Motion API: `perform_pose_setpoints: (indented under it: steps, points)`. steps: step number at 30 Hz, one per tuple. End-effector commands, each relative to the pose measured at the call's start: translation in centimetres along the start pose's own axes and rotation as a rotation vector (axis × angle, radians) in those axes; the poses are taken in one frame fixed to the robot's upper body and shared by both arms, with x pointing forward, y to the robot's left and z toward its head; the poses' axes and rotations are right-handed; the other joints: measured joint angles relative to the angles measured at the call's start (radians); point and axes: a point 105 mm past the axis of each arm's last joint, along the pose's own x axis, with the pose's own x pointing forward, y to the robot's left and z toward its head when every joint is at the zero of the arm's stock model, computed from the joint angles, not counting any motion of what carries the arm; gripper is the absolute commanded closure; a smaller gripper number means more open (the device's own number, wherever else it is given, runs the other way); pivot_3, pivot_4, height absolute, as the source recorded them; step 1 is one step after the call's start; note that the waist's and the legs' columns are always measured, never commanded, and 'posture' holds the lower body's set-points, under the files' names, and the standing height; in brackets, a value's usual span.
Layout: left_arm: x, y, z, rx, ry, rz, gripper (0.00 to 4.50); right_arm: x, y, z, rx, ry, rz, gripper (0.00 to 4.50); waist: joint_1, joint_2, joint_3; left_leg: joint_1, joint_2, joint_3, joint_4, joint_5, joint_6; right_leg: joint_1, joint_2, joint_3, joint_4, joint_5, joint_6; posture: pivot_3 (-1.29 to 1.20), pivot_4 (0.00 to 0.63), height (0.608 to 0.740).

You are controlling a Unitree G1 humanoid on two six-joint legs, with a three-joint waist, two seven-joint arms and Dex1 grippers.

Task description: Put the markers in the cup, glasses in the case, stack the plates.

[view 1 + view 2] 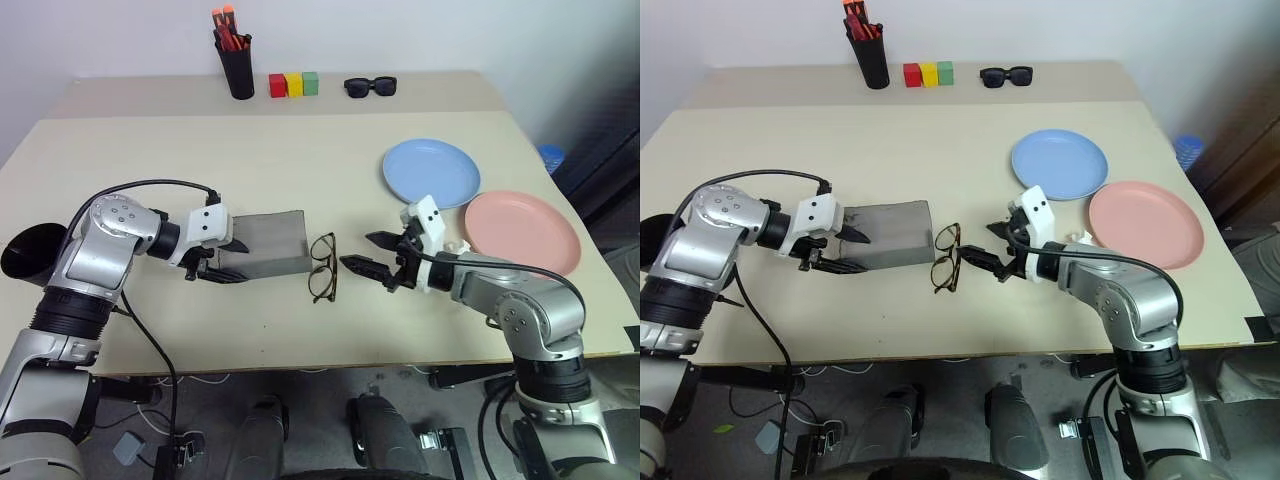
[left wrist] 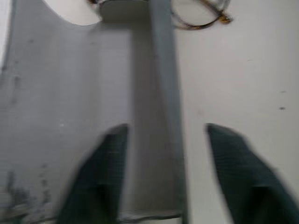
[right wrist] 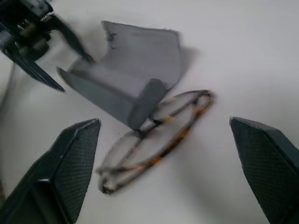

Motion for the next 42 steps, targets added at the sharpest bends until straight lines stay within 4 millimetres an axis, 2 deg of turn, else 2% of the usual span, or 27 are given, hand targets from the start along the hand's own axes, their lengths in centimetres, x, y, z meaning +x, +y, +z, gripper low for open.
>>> perform_pose_setpoints:
  steps: [1, 3, 6, 10, 14, 18, 21, 25, 28, 31, 32, 35, 36, 42]
  points:
    - [-0.7, 1.1, 0.6, 0.024, -0.009, 0.059, 1.13, 0.1, 0.3, 1.2, 0.068, -0.031, 0.01, 0.0, 0.0, 0.0, 0.0, 0.0, 0.0, 0.0, 0.0, 0.0, 0.0, 0.0, 0.0, 0.0, 0.0, 0.0, 0.0, 0.0, 0.15, 0.74]
    - [-0.9, 1.4, 1.1, 0.035, -0.024, 0.075, 1.13, 0.5, 0.5, 1.1, 0.109, -0.013, 0.011, 0.0, 0.001, 0.0, 0.0, 0.0, 0.0, 0.0, 0.0, 0.0, 0.0, 0.0, 0.0, 0.0, 0.0, 0.0, 0.0, 0.0, 0.15, 0.74]
    - [-0.9, 1.6, 3.3, 0.043, -0.123, 0.101, 1.13, 1.5, 0.9, 0.8, 0.175, 0.019, 0.015, 0.0, 0.0, 0.0, 0.0, 0.0, 0.0, 0.0, 0.0, 0.0, 0.0, 0.0, 0.0, 0.0, 0.0, 0.0, 0.0, 0.0, 0.15, 0.74]
    - [-0.5, 0.0, 4.3, 0.043, -0.197, 0.066, 1.13, 1.9, 0.9, 0.3, 0.23, 0.049, 0.008, 0.0, -0.002, 0.0, 0.0, 0.0, 0.0, 0.0, 0.0, 0.0, 0.0, -0.001, 0.0, 0.0, 0.0, 0.0, 0.0, 0.0, 0.15, 0.74]
    - [-0.1, -2.1, 4.1, 0.0, -0.228, 0.055, 1.13, 2.5, 1.0, -0.3, 0.313, 0.074, 0.01, 0.0, -0.007, 0.001, -0.001, 0.0, 0.0, 0.001, -0.001, 0.0, 0.0, -0.002, 0.0, 0.001, 0.001, 0.0, 0.0, 0.0, 0.15, 0.74]
    - [-0.5, -3.8, 4.3, -0.036, -0.275, 0.077, 1.13, 2.9, 1.0, -1.0, 0.365, 0.093, 0.003, 0.0, -0.011, 0.001, -0.001, 0.0, 0.001, 0.001, -0.001, 0.0, 0.0, -0.002, 0.0, 0.001, 0.002, 0.0, 0.0, 0.0, 0.15, 0.74]
    - [-0.9, -4.5, 4.2, -0.069, -0.305, 0.125, 1.13, 3.1, 1.0, -1.1, 0.388, 0.095, -0.001, 0.0, -0.011, 0.001, 0.0, 0.0, 0.0, 0.001, -0.001, 0.0, 0.0, -0.002, 0.0, 0.001, 0.002, 0.0, 0.0, 0.0, 0.15, 0.74]
    - [-1.7, -5.1, 2.9, -0.157, -0.32, 0.226, 1.13, 3.6, 1.0, -1.1, 0.419, 0.089, 0.003, 0.0, -0.014, 0.002, -0.001, 0.0, 0.001, 0.001, -0.001, 0.0, 0.0, -0.002, 0.0, 0.001, 0.002, 0.0, 0.0, 0.0, 0.15, 0.74]
    - [-2.1, -5.8, 2.0, -0.198, -0.312, 0.266, 1.08, 3.8, 1.0, -1.1, 0.433, 0.09, 0.006, 0.75, -0.015, 0.002, 0.0, 0.0, 0.001, 0.001, -0.001, 0.0, 0.0, -0.002, 0.0, 0.001, 0.002, 0.0, 0.0, 0.0, 0.15, 0.74]
    - [-2.4, -6.2, 1.3, -0.242, -0.305, 0.304, 1.08, 3.9, 1.0, -1.3, 0.442, 0.097, 0.01, 2.25, -0.016, 0.002, -0.001, 0.0, 0.001, 0.001, -0.001, 0.0, 0.0, -0.002, 0.0, 0.001, 0.002, 0.0, 0.0, 0.0, 0.15, 0.74]
    - [-2.5, -6.3, 1.1, -0.256, -0.307, 0.319, 1.08, 4.0, 1.0, -1.3, 0.444, 0.099, 0.012, 2.88, -0.016, 0.002, -0.001, 0.0, 0.001, 0.001, -0.001, 0.0, 0.0, -0.002, 0.0, 0.001, 0.002, 0.0, 0.0, 0.0, 0.15, 0.74]
    - [-2.6, -6.7, 0.8, -0.287, -0.309, 0.348, 1.08, 4.3, 1.1, -1.4, 0.449, 0.102, 0.017, 4.23, -0.016, 0.002, 0.0, 0.0, 0.001, 0.001, -0.001, 0.0, 0.0, -0.002, 0.0, 0.001, 0.001, 0.0, -0.001, 0.0, 0.15, 0.74]
    - [-2.6, -6.8, 0.7, -0.295, -0.311, 0.353, 1.08, 4.4, 1.2, -1.3, 0.45, 0.101, 0.019, 4.46, -0.017, 0.002, 0.0, 0.0, 0.001, 0.001, -0.001, 0.0, 0.0, -0.002, 0.0, 0.001, 0.001, 0.0, -0.001, 0.0, 0.15, 0.74]
    - [-2.2, -7.6, -0.6, -0.346, -0.294, 0.386, 1.08, 4.5, 1.1, -1.1, 0.45, 0.095, 0.017, 4.46, -0.02, 0.002, -0.001, 0.0, 0.001, 0.001, -0.001, 0.0, 0.0, -0.002, 0.0, 0.001, 0.001, 0.0, -0.001, 0.0, 0.15, 0.74]
